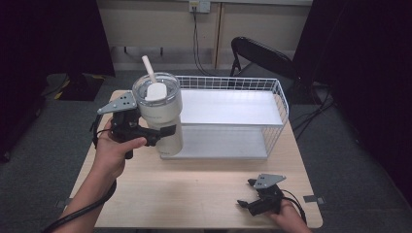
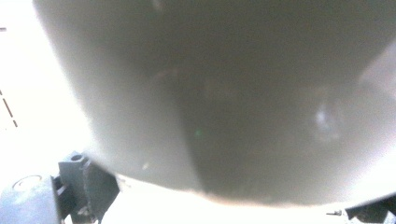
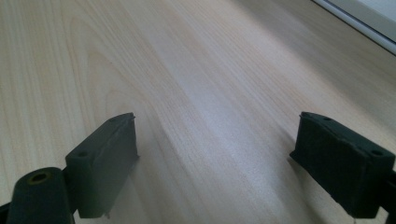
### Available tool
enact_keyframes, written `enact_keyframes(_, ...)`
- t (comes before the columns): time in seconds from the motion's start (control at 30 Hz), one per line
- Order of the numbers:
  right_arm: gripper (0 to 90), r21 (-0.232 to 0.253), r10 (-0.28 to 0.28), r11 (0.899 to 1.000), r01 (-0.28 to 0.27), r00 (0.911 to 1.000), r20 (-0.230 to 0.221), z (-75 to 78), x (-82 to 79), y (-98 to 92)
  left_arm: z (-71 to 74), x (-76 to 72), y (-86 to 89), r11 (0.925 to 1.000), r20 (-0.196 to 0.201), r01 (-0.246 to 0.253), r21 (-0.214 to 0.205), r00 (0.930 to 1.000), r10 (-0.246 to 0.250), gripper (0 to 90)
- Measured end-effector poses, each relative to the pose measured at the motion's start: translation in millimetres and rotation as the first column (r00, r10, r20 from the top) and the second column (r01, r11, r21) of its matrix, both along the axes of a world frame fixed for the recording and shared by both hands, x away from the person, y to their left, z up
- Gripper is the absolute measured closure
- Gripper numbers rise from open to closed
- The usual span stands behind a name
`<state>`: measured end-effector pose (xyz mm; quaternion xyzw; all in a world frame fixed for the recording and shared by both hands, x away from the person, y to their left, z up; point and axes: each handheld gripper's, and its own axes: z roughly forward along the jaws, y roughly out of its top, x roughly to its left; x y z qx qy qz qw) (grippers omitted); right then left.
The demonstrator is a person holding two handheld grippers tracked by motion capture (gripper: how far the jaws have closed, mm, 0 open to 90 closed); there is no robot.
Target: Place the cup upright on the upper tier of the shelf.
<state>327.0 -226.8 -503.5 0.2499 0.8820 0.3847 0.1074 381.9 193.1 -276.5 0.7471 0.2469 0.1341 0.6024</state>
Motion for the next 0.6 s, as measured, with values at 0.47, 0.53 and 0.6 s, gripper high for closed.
enact_keyframes(0.47, 12.6, 0.001, -0.001, 1.000, 0.001, 1.0000, 0.001, 0.0, 0.0, 0.0, 23.3, 10.9, -10.4, 1.0000, 0.003, 0.003, 0.000, 1.0000, -0.003, 9.7)
enact_keyframes(0.53, 12.5, 0.001, -0.001, 1.000, 0.001, 1.0000, 0.001, 0.0, 0.0, 0.0, 26.8, 11.5, -11.8, 1.0000, 0.003, 0.006, -0.001, 1.0000, -0.006, 9.7)
enact_keyframes(0.6, 12.5, 0.001, 0.000, 1.000, 0.000, 1.0000, 0.001, 0.0, 0.0, 0.0, 31.2, 12.6, -13.6, 1.0000, 0.005, 0.006, 0.005, 1.0000, -0.006, 9.7)
